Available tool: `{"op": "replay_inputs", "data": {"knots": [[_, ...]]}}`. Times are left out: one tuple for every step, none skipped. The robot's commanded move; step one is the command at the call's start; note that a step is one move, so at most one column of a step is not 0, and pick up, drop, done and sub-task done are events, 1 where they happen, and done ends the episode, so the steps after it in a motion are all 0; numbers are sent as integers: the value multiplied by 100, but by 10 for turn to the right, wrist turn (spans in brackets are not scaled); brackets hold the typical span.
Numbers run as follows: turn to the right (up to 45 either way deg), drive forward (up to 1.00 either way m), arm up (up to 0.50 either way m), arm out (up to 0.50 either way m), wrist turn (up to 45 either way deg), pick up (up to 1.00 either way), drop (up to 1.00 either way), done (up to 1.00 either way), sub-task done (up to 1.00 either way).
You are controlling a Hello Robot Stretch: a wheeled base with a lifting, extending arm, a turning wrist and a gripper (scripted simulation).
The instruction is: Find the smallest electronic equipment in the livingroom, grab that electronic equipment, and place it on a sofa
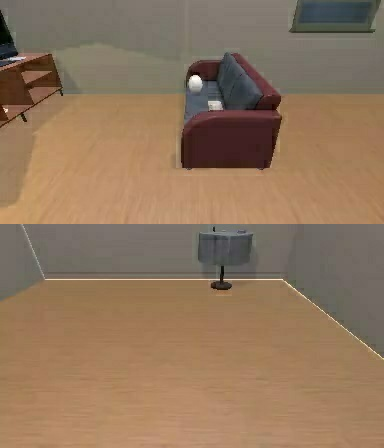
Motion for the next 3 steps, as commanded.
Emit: {"op": "replay_inputs", "data": {"knots": [[-450,0,0,0,0,0,0,0,0],[0,100,0,0,0,0,0,0,0],[-30,0,0,0,0,0,0,0,0]]}}
